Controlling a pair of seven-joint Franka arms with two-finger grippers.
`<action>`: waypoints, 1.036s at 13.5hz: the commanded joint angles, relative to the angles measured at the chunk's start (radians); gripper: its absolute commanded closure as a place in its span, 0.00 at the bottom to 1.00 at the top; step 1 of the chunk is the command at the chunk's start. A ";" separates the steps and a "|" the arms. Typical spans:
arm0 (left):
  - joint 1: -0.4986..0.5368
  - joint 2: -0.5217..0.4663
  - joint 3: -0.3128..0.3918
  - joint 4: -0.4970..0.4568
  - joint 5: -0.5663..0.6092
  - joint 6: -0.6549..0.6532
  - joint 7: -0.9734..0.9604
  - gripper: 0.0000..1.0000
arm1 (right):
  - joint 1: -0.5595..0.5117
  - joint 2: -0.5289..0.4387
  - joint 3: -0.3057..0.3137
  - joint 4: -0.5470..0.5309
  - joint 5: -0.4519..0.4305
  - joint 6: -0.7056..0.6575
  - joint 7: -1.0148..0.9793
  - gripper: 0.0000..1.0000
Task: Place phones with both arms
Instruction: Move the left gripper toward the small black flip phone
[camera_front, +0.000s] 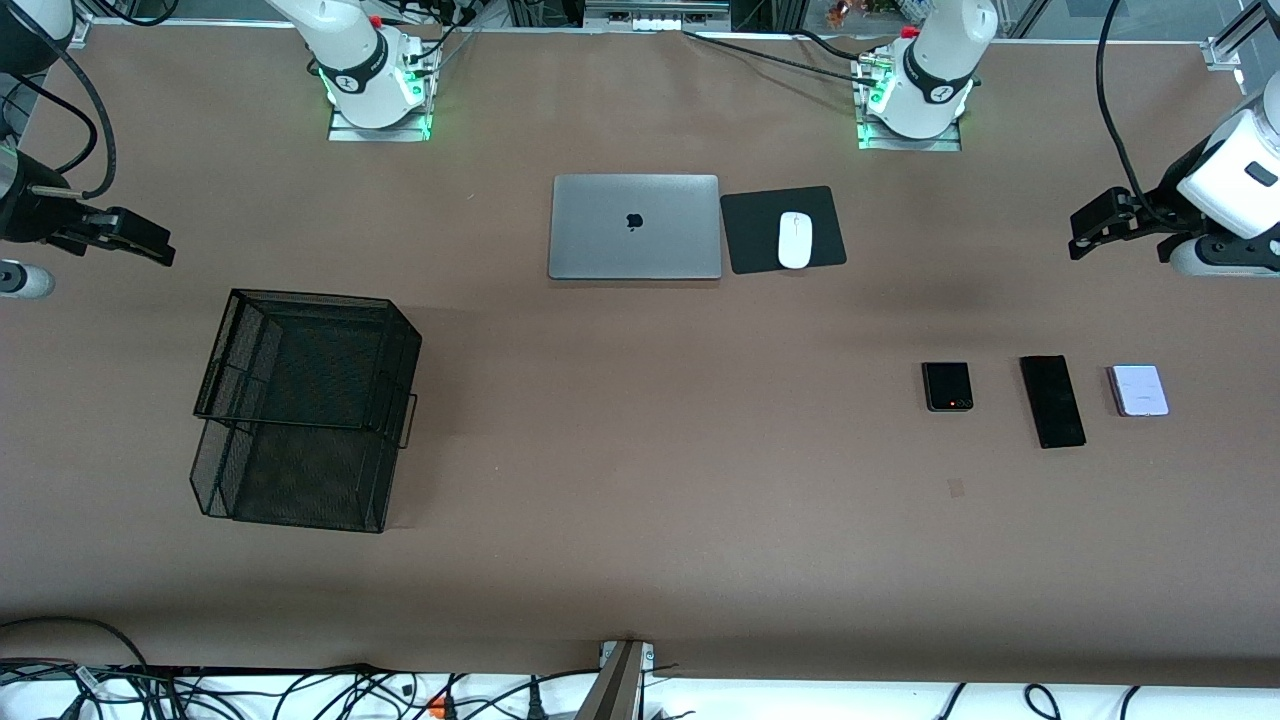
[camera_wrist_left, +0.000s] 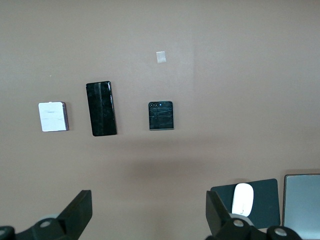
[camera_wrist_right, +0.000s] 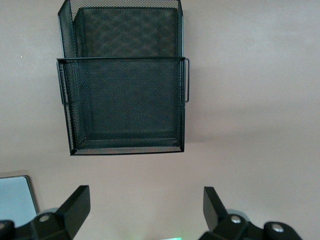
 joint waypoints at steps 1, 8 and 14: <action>0.000 0.016 -0.001 0.035 0.001 -0.025 0.019 0.00 | 0.007 -0.002 -0.006 0.007 0.017 -0.013 0.010 0.00; -0.003 0.030 -0.004 0.035 -0.007 -0.040 0.013 0.00 | 0.008 -0.002 -0.006 0.007 0.017 -0.013 0.010 0.00; -0.005 0.096 -0.004 0.039 -0.013 -0.039 0.024 0.00 | 0.008 -0.003 0.000 0.007 0.026 -0.014 0.010 0.00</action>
